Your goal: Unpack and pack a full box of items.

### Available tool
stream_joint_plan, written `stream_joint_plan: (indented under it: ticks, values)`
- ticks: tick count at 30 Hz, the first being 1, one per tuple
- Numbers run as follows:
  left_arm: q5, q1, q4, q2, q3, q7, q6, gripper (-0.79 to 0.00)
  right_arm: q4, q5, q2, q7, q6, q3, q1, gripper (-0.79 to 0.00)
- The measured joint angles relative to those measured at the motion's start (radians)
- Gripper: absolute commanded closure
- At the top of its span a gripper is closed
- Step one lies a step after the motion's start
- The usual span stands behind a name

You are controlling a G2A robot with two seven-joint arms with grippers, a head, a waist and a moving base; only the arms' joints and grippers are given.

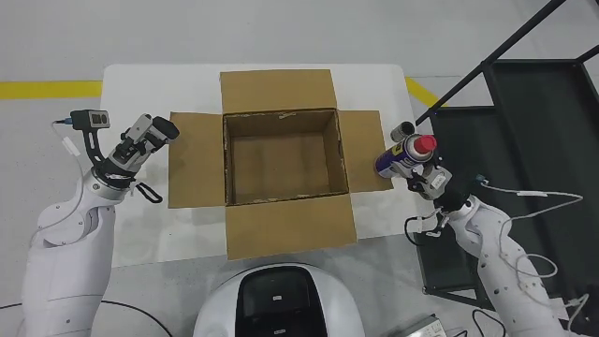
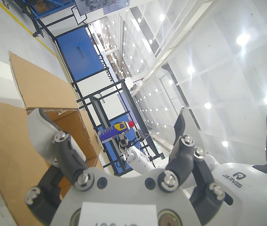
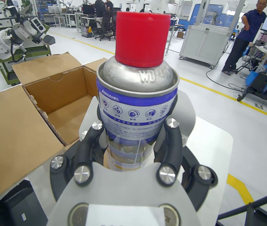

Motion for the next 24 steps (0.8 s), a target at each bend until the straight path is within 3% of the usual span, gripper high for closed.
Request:
stream_joint_plan:
  ticks: [24]
  values:
    - [0.000, 0.000, 0.000, 0.000, 0.000, 0.000, 0.000, -0.785, 0.002, -0.013, 0.001, -0.010, -0.001, -0.002, -0.009, 0.000]
